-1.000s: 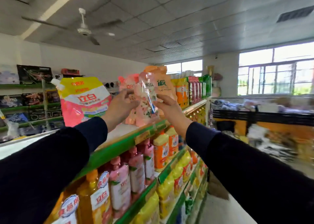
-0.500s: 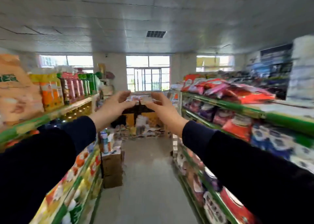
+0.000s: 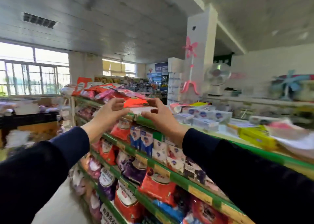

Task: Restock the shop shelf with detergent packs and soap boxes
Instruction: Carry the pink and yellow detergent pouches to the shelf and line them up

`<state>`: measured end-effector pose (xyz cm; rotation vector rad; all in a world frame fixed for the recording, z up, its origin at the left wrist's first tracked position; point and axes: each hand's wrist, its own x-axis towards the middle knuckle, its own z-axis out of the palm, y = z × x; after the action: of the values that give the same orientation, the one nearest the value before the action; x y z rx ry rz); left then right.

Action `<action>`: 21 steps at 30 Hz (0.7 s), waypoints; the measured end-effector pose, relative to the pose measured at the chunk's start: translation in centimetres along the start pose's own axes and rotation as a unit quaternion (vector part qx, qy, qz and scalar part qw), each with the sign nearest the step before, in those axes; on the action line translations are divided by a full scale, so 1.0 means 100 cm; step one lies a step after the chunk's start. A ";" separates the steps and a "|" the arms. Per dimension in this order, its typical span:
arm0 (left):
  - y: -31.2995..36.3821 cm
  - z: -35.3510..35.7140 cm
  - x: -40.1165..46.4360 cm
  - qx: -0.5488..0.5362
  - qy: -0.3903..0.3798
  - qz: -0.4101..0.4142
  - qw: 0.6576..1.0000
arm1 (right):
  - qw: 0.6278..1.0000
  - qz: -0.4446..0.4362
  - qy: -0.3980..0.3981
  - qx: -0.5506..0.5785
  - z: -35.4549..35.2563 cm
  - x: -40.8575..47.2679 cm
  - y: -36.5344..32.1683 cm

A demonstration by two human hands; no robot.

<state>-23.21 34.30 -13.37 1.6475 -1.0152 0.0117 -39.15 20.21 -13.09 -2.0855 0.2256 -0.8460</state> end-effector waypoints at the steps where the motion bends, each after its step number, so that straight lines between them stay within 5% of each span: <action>1: 0.003 0.020 0.009 -0.013 -0.012 0.003 1.000 | 1.000 0.010 0.013 -0.013 -0.019 0.001 0.009; 12: 0.009 0.131 0.127 -0.034 -0.135 -0.013 0.990 | 0.983 0.113 0.120 -0.083 -0.154 0.046 0.058; 21: -0.026 0.189 0.249 0.018 -0.259 -0.009 0.966 | 0.949 0.219 0.167 -0.155 -0.188 0.151 0.105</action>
<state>-15.12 4.23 -9.80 1.7331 -1.3961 -0.4359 -38.41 -5.18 -6.19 -2.0387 1.0244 -0.9222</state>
